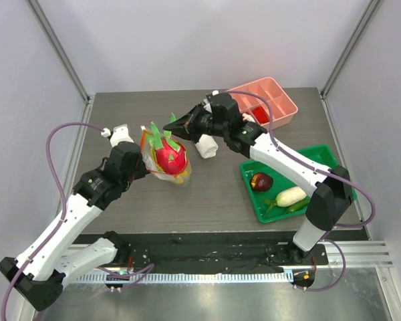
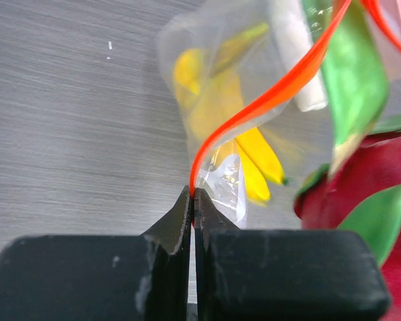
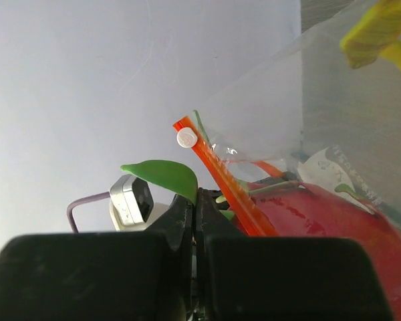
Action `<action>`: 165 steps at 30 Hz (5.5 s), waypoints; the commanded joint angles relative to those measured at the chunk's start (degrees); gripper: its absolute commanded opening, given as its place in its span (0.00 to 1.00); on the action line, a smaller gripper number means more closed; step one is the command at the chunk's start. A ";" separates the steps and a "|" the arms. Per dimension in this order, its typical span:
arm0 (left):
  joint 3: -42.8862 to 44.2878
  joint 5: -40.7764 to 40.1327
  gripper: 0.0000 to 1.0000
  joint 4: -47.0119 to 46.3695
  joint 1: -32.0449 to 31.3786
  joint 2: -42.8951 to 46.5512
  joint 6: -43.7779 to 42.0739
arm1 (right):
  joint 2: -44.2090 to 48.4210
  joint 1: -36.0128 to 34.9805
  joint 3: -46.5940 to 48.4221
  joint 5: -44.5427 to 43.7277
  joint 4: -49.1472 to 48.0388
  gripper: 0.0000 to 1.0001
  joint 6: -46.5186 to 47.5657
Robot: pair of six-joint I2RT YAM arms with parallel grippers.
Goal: Open the zip-top bag and remove the fake food
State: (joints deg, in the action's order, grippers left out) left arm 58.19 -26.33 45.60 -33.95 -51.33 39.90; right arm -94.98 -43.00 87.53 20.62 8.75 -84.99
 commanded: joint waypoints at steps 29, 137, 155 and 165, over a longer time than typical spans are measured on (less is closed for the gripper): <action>4.90 17.53 0.11 -3.52 4.42 -1.32 5.36 | -0.91 1.52 -0.60 17.44 -16.40 0.01 -0.70; 12.91 23.07 0.00 3.70 4.60 -9.31 -3.78 | -7.58 -10.69 29.02 -17.28 36.86 0.06 43.43; 13.17 22.54 0.00 1.86 4.60 -12.65 2.46 | -14.86 -14.21 28.72 -25.09 47.04 0.01 29.80; 9.58 22.99 0.00 -0.16 4.60 -8.70 4.48 | -19.45 -13.86 31.22 -25.63 48.99 0.01 16.62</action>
State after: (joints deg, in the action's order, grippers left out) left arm 69.17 -3.75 48.69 -29.58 -63.61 43.13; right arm -114.89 -56.84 117.64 -4.58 58.15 -60.51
